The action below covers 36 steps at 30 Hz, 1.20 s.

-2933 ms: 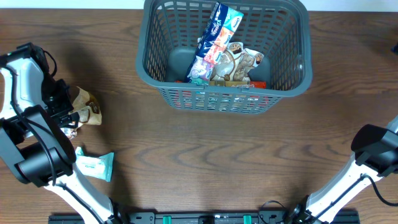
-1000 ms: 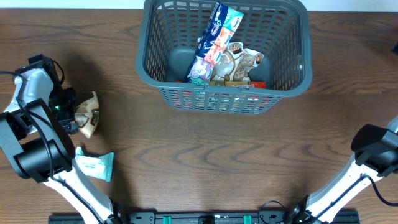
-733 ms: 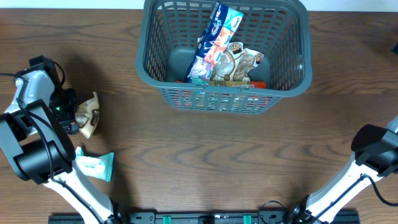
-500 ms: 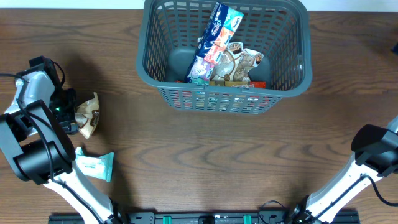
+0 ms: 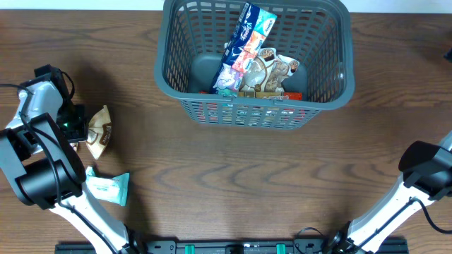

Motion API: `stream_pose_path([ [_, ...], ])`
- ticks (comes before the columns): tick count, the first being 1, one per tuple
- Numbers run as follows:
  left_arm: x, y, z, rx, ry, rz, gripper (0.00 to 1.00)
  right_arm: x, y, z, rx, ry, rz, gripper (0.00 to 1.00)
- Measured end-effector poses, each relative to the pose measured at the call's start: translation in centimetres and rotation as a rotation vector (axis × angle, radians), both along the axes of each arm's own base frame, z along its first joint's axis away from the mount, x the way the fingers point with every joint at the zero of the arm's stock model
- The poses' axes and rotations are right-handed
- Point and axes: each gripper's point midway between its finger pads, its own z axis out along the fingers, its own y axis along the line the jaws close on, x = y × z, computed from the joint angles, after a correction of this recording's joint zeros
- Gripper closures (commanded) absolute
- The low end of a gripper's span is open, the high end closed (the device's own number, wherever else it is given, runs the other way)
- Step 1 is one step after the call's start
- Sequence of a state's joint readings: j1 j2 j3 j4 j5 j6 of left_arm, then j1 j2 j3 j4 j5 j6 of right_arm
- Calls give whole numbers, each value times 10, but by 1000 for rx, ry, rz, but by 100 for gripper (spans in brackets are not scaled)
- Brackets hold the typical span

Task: Pack container
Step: 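Lift the rice bag with the left gripper and carry it into the basket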

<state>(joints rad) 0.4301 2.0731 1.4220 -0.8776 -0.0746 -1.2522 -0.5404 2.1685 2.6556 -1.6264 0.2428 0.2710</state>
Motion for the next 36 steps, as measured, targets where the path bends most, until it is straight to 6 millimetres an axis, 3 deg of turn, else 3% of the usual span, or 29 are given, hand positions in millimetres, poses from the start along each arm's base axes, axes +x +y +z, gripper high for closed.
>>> stream_pose_path([
  [13,1,-2,5,0,1,-119,94,0,0,0,0,0,0,1],
  [17,6,-13,29,36,-46,-219,94,0,0,0,0,0,0,1],
  [21,38,-27,109,182,-263,-374,94,0,0,0,0,0,0,1],
  [24,56,-50,197,331,-491,-501,94,0,0,0,0,0,0,1],
  [30,58,-105,352,581,-920,-697,94,0,0,0,0,0,0,1],
  [33,50,-145,408,643,-1111,-785,94,0,0,0,0,0,0,1],
  [36,47,-186,440,638,-1260,-873,94,0,0,0,0,0,0,1],
])
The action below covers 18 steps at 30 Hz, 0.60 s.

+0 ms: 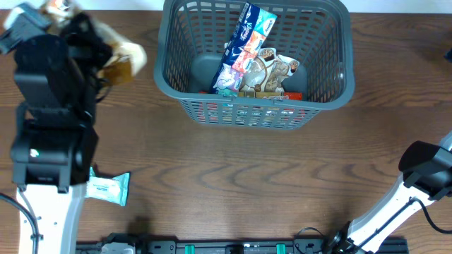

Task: Pack container
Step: 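Lift the rice bag with the left gripper and carry it into the basket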

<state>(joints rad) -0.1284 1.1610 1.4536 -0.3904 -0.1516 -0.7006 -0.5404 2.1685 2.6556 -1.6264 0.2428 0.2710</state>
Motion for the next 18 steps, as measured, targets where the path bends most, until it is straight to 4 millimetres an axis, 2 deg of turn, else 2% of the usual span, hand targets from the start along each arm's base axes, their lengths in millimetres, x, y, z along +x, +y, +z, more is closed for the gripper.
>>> stream_pose_path([
  [3,5,-40,10,-2,-47,-125,94,0,0,0,0,0,0,1],
  [7,18,-96,1,16,-48,-289,94,0,0,0,0,0,0,1],
  [8,23,-114,-4,27,-46,-337,94,0,0,0,0,0,0,1],
  [13,40,-176,-29,61,-29,-483,94,0,0,0,0,0,0,1],
  [18,53,-219,-55,72,-5,-560,94,0,0,0,0,0,0,1],
])
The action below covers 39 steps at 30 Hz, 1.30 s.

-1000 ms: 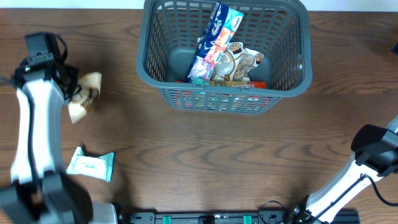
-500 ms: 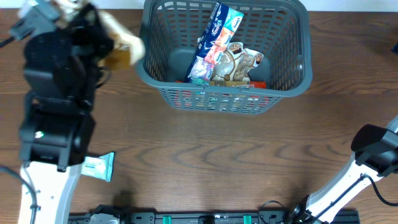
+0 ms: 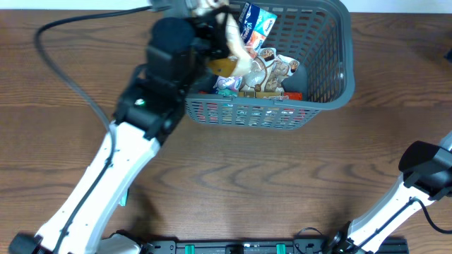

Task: Pack container
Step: 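Lift the rice bag with the left gripper and carry it into the basket, then open the left gripper to drop the rice bag and pull back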

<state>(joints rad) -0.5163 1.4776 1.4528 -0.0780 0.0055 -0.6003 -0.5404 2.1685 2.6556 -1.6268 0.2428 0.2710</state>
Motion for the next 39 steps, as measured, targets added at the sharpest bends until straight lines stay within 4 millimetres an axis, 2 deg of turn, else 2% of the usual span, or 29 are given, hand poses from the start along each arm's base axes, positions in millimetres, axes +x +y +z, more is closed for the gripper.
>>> stream_pose_path([
  [3,6,-19,-21,19,35,-32,94,0,0,0,0,0,0,1],
  [6,12,-28,-43,40,74,-44,94,0,0,0,0,0,0,1],
  [12,29,-36,-93,98,163,-36,94,0,0,0,0,0,0,1],
  [17,39,-34,-132,155,236,0,93,0,0,0,0,0,0,1],
  [19,42,-32,-142,173,255,13,89,0,0,0,0,0,0,1],
  [20,43,-30,-146,180,262,18,79,0,0,0,0,0,0,1],
  [23,45,-25,-148,192,262,34,64,0,0,0,0,0,0,1],
  [25,48,-21,-146,195,256,45,41,0,0,0,0,0,0,1],
  [27,50,-17,-146,194,258,56,32,0,0,0,0,0,0,1],
  [29,51,-13,-147,197,258,68,19,0,0,0,0,0,0,1],
  [33,54,-6,-145,208,250,90,1,0,0,0,0,0,0,1],
  [37,55,4,-135,239,218,129,1,0,0,0,0,0,0,1],
  [39,52,13,-118,256,177,157,1,0,0,0,0,0,0,1],
])
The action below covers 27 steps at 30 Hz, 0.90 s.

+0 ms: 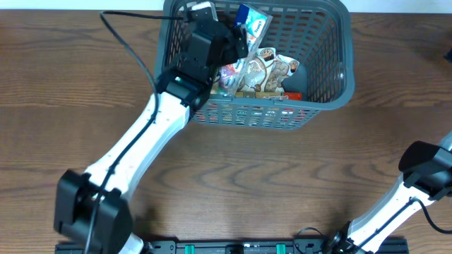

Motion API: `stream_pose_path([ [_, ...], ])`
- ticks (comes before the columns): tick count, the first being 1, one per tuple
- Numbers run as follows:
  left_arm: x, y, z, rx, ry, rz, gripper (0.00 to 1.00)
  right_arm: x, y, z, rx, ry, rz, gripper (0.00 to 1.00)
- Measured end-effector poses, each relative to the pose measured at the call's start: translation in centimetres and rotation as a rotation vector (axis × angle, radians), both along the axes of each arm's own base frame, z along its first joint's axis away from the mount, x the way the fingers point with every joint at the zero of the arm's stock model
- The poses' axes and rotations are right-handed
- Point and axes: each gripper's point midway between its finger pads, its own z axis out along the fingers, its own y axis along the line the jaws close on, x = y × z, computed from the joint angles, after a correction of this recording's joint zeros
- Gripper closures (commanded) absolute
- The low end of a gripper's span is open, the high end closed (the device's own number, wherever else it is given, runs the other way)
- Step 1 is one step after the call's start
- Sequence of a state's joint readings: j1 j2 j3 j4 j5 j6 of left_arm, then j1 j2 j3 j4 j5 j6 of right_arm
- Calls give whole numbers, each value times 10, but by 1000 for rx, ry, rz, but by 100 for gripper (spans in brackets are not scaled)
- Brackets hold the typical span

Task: Pack container
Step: 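Open the left gripper to drop the rice bag and pull back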

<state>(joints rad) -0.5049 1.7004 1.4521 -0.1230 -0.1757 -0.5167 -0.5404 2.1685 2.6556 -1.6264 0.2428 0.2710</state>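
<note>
The grey plastic basket [325, 92] stands at the back middle of the table. It holds a blue snack bag [258, 21], a white and tan packet [272, 70] and other packets. My left arm reaches over the basket's left wall. Its gripper [239, 44] is low inside the basket, just above the packets. The dark wrist covers the fingers, so their state is unclear. A pale packet [232, 72] lies right below the gripper. My right gripper is out of view, and only that arm's dark base link [424, 169] shows at the right edge.
The brown wooden table [282, 183] spreads around the basket. My left arm's white link [134, 152] crosses the table's left half diagonally, from its base [88, 215] at the front left up to the basket.
My left gripper was above the basket's left part with the tan snack packet in it. It is now lower and further inside the basket, and the tan packet no longer shows in its fingers.
My left gripper was at the tan packet on the table's far left, with a teal packet lying nearer the front. Then it held the tan packet raised at the back left, then over the basket. Now it is down among the basket's packets.
</note>
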Motion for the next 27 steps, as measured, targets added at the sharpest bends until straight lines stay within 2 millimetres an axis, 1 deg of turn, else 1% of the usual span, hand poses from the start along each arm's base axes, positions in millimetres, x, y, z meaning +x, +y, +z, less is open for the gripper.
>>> stream_pose_path([
  [1,-2,4,8,5,-18,8,1,0,0,0,0,0,0,1],
  [3,-10,16,36,13,-73,36,1,0,0,0,0,0,0,1],
  [6,-29,40,76,21,-137,92,1,0,0,0,0,0,0,1],
  [7,-37,52,90,23,-156,119,1,0,0,0,0,0,0,1],
  [9,-53,77,110,33,-174,170,1,0,0,0,0,0,0,1],
  [10,-63,90,118,36,-177,197,1,0,0,0,0,0,0,1],
  [12,-80,115,128,42,-171,258,1,0,0,0,0,0,0,1],
  [15,-109,153,134,26,-140,378,1,0,0,0,0,0,0,1],
  [18,-134,188,136,-7,-119,525,1,0,0,0,0,0,0,1],
  [20,-147,207,138,-44,-124,612,1,0,0,0,0,0,0,1],
  [22,-158,222,141,-78,-134,681,1,0,0,0,0,0,0,1],
  [24,-166,234,140,-90,-129,732,1,0,0,0,0,0,0,1],
  [25,-170,240,137,-83,-116,753,1,0,0,0,0,0,0,1],
  [27,-179,251,125,-54,-66,797,1,0,0,0,0,0,0,1],
])
